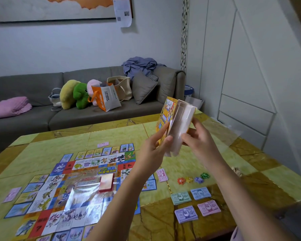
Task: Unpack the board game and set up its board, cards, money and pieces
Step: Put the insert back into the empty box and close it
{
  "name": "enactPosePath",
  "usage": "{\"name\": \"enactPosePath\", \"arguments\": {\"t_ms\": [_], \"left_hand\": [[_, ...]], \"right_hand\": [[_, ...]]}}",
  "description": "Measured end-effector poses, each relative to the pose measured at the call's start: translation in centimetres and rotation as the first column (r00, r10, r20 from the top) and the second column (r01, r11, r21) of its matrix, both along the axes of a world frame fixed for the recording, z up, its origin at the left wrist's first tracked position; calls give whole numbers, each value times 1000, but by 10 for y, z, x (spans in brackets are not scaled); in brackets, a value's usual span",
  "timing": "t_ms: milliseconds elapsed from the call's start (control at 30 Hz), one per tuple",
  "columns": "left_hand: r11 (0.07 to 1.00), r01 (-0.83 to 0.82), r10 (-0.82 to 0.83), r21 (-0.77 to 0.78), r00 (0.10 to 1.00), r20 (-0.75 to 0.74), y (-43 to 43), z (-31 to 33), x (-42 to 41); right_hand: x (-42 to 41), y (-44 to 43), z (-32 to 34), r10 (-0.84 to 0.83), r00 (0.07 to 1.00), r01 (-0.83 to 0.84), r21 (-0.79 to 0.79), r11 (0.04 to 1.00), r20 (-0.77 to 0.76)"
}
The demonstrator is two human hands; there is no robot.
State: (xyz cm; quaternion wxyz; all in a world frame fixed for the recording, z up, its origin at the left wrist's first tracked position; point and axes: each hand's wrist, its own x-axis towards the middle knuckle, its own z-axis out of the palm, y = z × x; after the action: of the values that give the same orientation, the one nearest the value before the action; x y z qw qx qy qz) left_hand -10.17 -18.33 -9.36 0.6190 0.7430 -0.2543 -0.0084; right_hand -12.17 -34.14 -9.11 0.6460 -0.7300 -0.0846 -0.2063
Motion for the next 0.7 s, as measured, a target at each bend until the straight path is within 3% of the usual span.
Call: {"name": "enactPosePath", "arguments": {"t_ms": [233,433,700], "left_hand": [[999,-35,36,-16,997,69,-7,3,-7],[992,-125,125,28,992,31,-11,1,-5],[970,-245,245,-9,966,78,-10,7,5]], "right_hand": [[2,5,0,-159,987,157,52,986,31],[3,7,-8,-271,961,270,17,963,49],[-2,9,-9,-117,993,115,160,980,1]]}}
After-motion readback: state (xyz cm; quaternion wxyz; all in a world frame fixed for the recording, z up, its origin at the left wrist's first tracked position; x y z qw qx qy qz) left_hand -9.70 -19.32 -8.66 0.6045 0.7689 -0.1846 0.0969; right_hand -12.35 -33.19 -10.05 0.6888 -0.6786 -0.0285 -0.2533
